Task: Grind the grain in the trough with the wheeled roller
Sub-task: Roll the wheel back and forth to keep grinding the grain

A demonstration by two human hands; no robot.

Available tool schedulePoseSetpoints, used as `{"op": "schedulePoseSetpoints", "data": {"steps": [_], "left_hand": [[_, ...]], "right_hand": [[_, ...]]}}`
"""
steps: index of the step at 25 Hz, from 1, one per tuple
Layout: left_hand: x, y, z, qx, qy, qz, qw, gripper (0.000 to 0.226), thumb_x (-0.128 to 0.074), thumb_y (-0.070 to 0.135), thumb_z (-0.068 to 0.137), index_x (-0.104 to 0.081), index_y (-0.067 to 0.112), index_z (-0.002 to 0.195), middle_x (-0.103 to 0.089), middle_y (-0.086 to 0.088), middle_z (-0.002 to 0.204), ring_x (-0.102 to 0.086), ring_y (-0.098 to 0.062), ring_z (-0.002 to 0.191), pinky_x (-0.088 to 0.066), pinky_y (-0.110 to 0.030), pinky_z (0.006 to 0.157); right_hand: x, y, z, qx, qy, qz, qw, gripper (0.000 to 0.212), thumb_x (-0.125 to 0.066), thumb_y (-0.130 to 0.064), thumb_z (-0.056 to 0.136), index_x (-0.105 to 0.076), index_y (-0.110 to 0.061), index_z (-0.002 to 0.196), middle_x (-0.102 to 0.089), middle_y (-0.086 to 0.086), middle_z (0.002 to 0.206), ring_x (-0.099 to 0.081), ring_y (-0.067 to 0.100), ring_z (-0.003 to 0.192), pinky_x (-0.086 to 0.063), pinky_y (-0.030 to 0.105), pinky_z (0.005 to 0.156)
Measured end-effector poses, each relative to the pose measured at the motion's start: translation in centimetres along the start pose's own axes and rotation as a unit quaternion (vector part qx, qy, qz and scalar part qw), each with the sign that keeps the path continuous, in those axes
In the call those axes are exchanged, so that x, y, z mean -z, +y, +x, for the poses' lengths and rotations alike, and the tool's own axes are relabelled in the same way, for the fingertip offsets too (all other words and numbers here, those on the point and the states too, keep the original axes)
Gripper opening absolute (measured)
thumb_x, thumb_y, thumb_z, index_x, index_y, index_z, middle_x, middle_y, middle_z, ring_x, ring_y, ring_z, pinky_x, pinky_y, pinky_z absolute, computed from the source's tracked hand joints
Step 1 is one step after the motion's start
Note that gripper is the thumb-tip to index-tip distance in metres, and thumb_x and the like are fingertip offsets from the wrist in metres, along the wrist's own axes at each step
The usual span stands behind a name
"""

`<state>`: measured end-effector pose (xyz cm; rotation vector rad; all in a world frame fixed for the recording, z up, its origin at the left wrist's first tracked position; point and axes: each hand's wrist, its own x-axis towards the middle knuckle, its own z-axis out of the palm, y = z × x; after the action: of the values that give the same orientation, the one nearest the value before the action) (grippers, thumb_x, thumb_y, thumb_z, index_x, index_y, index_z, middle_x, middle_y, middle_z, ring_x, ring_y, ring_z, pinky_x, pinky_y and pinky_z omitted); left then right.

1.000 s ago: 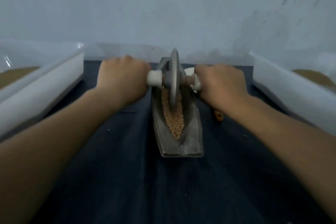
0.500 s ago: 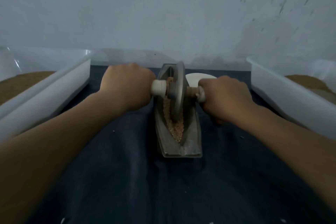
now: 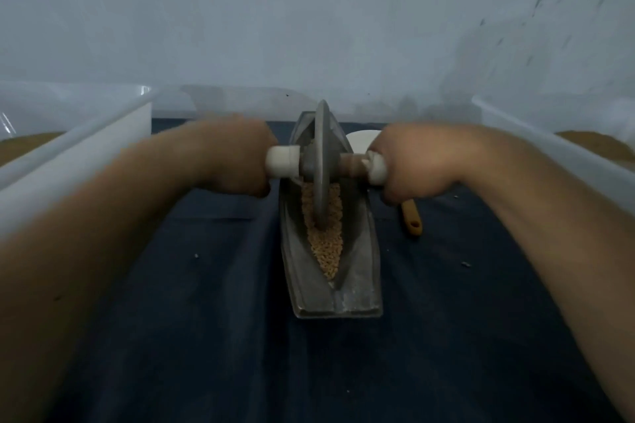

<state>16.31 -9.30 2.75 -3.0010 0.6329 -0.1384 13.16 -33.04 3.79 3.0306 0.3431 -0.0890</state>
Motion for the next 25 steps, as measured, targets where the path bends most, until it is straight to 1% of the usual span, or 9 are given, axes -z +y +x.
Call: {"op": "schedulePoseSetpoints", "data": {"steps": [2, 5, 9, 12, 14, 17, 20, 23, 25], "left_hand": [[1.3, 0.3, -1.0, -0.015, -0.108, -0.046, 0.993, 0.015, -0.075, 0.028, 0.067, -0.063, 0.019, 0.065, -0.063, 0.003, 0.051, -0.060, -0.012, 0.044, -0.040, -0.021, 0.044], [1.2, 0.4, -1.0, -0.011, -0.059, -0.004, 0.998, 0.025, -0.075, 0.036, 0.068, -0.056, 0.022, 0.062, -0.060, 0.005, 0.055, -0.060, -0.014, 0.050, -0.041, -0.023, 0.049], [-2.4, 0.9, -0.5, 0.045, 0.245, 0.122, 0.961, 0.015, -0.063, 0.036, 0.083, -0.054, 0.029, 0.074, -0.045, 0.005, 0.066, -0.047, -0.022, 0.057, -0.029, -0.028, 0.051], [-3.8, 1.4, -0.6, 0.065, 0.315, 0.128, 0.938, 0.020, -0.063, 0.027, 0.085, -0.047, 0.025, 0.072, -0.042, 0.002, 0.062, -0.038, -0.023, 0.053, -0.022, -0.028, 0.050], [-2.5, 0.7, -0.1, 0.050, 0.243, 0.080, 0.965, 0.019, -0.063, 0.035, 0.084, -0.048, 0.029, 0.074, -0.048, 0.003, 0.068, -0.049, -0.025, 0.061, -0.033, -0.031, 0.053], [0.7, 0.1, -0.1, -0.005, -0.059, -0.047, 0.997, 0.018, -0.073, 0.033, 0.072, -0.062, 0.019, 0.074, -0.065, 0.002, 0.061, -0.063, -0.020, 0.056, -0.047, -0.028, 0.051], [1.6, 0.4, -0.4, -0.009, -0.175, -0.079, 0.981, 0.017, -0.074, 0.026, 0.068, -0.069, 0.010, 0.069, -0.065, -0.003, 0.051, -0.058, -0.016, 0.040, -0.041, -0.020, 0.040], [0.8, 0.4, 0.4, 0.013, -0.080, -0.038, 0.996, 0.020, -0.075, 0.034, 0.072, -0.067, 0.015, 0.075, -0.064, 0.002, 0.056, -0.059, -0.016, 0.048, -0.043, -0.023, 0.050], [-0.7, 0.4, 0.9, 0.039, 0.113, 0.047, 0.992, 0.016, -0.069, 0.042, 0.080, -0.062, 0.027, 0.084, -0.057, 0.003, 0.070, -0.060, -0.023, 0.064, -0.041, -0.030, 0.058]], "right_hand": [[1.3, 0.0, -1.3, 0.013, -0.109, 0.023, 0.994, 0.015, -0.075, -0.028, 0.073, -0.063, -0.020, 0.075, -0.065, -0.003, 0.060, -0.059, 0.012, 0.050, -0.043, 0.023, 0.045], [1.2, 0.3, -0.9, 0.013, -0.105, 0.023, 0.994, 0.014, -0.074, -0.027, 0.074, -0.062, -0.019, 0.071, -0.060, -0.007, 0.052, -0.055, 0.006, 0.043, -0.040, 0.021, 0.040], [-2.9, -0.1, 1.3, -0.037, 0.228, -0.053, 0.971, 0.012, -0.065, -0.023, 0.081, -0.054, -0.025, 0.078, -0.060, -0.003, 0.072, -0.053, 0.020, 0.063, -0.037, 0.029, 0.048], [-4.5, -0.5, 1.8, -0.048, 0.344, -0.094, 0.933, 0.011, -0.063, -0.020, 0.084, -0.053, -0.024, 0.085, -0.057, -0.001, 0.072, -0.050, 0.023, 0.063, -0.023, 0.026, 0.048], [-2.7, -0.2, 1.4, -0.020, 0.243, -0.055, 0.968, 0.015, -0.067, -0.023, 0.083, -0.052, -0.023, 0.079, -0.058, -0.001, 0.073, -0.056, 0.022, 0.066, -0.037, 0.028, 0.051], [1.2, -0.1, -0.3, 0.013, -0.060, 0.016, 0.998, 0.015, -0.076, -0.028, 0.073, -0.063, -0.021, 0.075, -0.067, -0.002, 0.063, -0.063, 0.015, 0.055, -0.044, 0.023, 0.046], [2.3, -0.2, -1.4, 0.019, -0.147, 0.020, 0.989, 0.015, -0.076, -0.028, 0.071, -0.066, -0.017, 0.073, -0.064, -0.002, 0.051, -0.058, 0.010, 0.043, -0.040, 0.018, 0.039], [0.6, -0.3, 0.3, 0.005, -0.001, 0.000, 1.000, 0.015, -0.074, -0.027, 0.076, -0.060, -0.023, 0.073, -0.064, -0.003, 0.062, -0.060, 0.015, 0.057, -0.042, 0.025, 0.048], [-1.8, -0.5, 1.4, -0.029, 0.185, -0.037, 0.982, 0.014, -0.067, -0.025, 0.082, -0.054, -0.024, 0.080, -0.060, -0.001, 0.075, -0.055, 0.021, 0.067, -0.035, 0.028, 0.049]]}}
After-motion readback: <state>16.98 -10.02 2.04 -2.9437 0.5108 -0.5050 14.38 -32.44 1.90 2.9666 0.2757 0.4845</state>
